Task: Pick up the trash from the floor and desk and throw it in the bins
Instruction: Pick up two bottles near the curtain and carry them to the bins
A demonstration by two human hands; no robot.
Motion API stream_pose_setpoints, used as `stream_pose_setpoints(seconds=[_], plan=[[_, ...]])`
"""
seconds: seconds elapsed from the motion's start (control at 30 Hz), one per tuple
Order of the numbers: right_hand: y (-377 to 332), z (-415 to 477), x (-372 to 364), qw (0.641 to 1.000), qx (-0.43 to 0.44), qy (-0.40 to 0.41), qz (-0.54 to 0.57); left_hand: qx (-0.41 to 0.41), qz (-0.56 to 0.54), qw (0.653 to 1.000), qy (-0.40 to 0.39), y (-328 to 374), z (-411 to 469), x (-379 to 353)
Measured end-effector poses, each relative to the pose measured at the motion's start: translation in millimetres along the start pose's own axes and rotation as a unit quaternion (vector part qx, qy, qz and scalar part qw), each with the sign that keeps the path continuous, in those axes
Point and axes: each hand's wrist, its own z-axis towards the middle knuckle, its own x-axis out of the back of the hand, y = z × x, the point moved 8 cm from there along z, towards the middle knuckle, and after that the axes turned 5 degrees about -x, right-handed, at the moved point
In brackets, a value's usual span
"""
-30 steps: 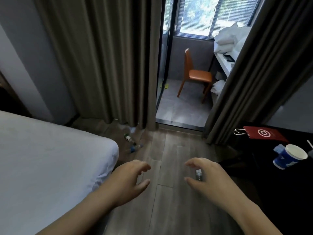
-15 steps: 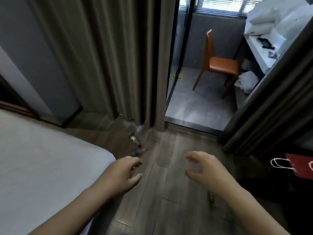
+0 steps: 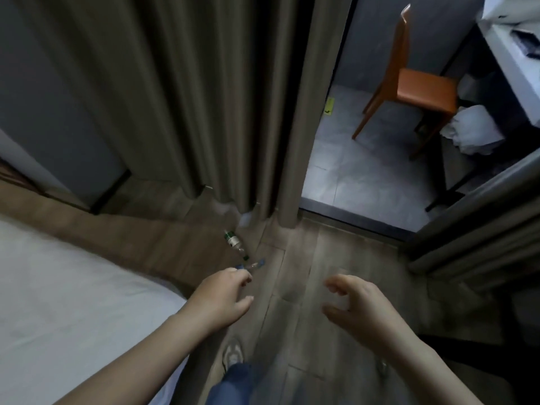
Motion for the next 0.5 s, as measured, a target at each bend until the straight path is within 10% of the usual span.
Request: stream_pose_setpoints(seconds=[0.5], plan=[[53.8,273.5,-101.7,0.997,0.013,-0.061,-0.035,0.123,-0.066,0.990,-0.025,-168.3,240.4,-108.1]])
